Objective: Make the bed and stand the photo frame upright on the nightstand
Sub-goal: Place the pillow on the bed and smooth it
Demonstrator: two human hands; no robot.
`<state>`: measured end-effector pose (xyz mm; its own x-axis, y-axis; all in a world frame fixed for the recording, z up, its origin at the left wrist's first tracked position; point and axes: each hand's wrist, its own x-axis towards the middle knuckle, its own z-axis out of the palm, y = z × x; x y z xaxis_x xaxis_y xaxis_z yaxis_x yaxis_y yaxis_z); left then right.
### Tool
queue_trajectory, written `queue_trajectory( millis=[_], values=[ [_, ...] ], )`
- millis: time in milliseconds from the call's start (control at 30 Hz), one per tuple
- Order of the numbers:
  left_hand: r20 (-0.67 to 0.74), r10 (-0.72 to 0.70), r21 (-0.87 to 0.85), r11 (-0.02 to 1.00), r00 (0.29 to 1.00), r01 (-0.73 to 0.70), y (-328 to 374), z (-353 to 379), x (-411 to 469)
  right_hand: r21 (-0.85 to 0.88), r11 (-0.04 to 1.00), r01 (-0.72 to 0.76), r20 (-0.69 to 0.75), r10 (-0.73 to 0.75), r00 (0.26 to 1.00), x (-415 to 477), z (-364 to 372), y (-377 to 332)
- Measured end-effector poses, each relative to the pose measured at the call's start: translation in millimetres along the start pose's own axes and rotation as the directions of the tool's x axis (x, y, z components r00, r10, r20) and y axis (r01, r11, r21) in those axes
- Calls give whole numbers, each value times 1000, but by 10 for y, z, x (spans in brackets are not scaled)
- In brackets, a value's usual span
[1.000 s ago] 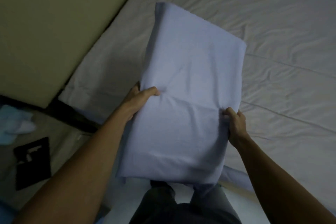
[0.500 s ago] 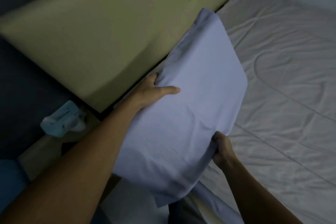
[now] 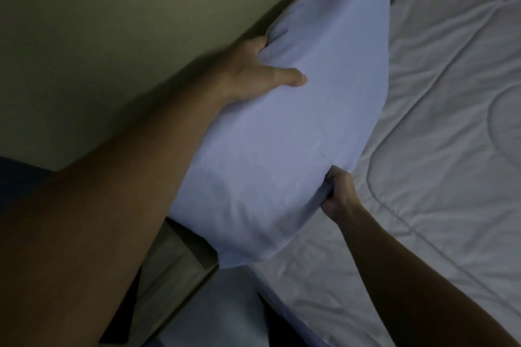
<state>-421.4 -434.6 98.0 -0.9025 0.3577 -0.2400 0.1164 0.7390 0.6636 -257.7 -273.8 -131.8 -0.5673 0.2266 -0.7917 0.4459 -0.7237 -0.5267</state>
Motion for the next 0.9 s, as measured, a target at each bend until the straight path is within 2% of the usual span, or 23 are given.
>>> queue_trajectory(
  millis=[100, 167, 233, 300, 367, 433, 500, 567, 600, 667, 800, 900],
  values=[
    [-29, -12, 71, 997, 1000, 14, -239, 50, 361, -130, 991, 24, 17, -22, 1000, 244, 129, -80],
    [-22, -11, 158, 987, 1000, 14, -472, 181, 483, -318, 947, 49, 4, -50, 999, 386, 140, -38],
    [-3, -21, 268, 963, 1000, 21, -742, 340, 458, -568, 818, 88, -76, -159, 984, 414, 110, 85],
    [-35, 7, 321, 947, 999, 5, -997, 482, 314, -753, 649, 103, -148, -320, 936, 310, 144, 267],
    [-121, 57, 350, 937, 991, -11, -1177, 564, 152, -838, 537, 102, -200, -474, 857, 157, 225, 469],
    [-181, 16, 345, 937, 983, 49, -1269, 583, 21, -861, 498, 101, -227, -556, 799, 44, 316, 665],
    [-204, -40, 344, 932, 978, 110, -1310, 571, -80, -811, 578, 96, -235, -471, 850, 59, 366, 849],
    [-208, -54, 334, 935, 977, 123, -1325, 552, -123, -646, 761, 48, -238, -262, 935, 118, 424, 909],
    [-213, -50, 316, 942, 976, 117, -1305, 542, -130, -536, 844, 10, -250, -170, 953, 139, 441, 892],
    [-222, -48, 271, 956, 974, 109, -1244, 528, -119, -339, 940, -31, -285, -71, 956, 167, 468, 795],
    [-238, 12, 297, 953, 971, 61, -1048, 503, -158, -161, 987, 14, -256, -56, 965, 244, 522, 687],
    [-253, 70, 356, 934, 965, 26, -922, 407, -176, -170, 985, 30, -185, -61, 981, 288, 554, 664]
  ],
)
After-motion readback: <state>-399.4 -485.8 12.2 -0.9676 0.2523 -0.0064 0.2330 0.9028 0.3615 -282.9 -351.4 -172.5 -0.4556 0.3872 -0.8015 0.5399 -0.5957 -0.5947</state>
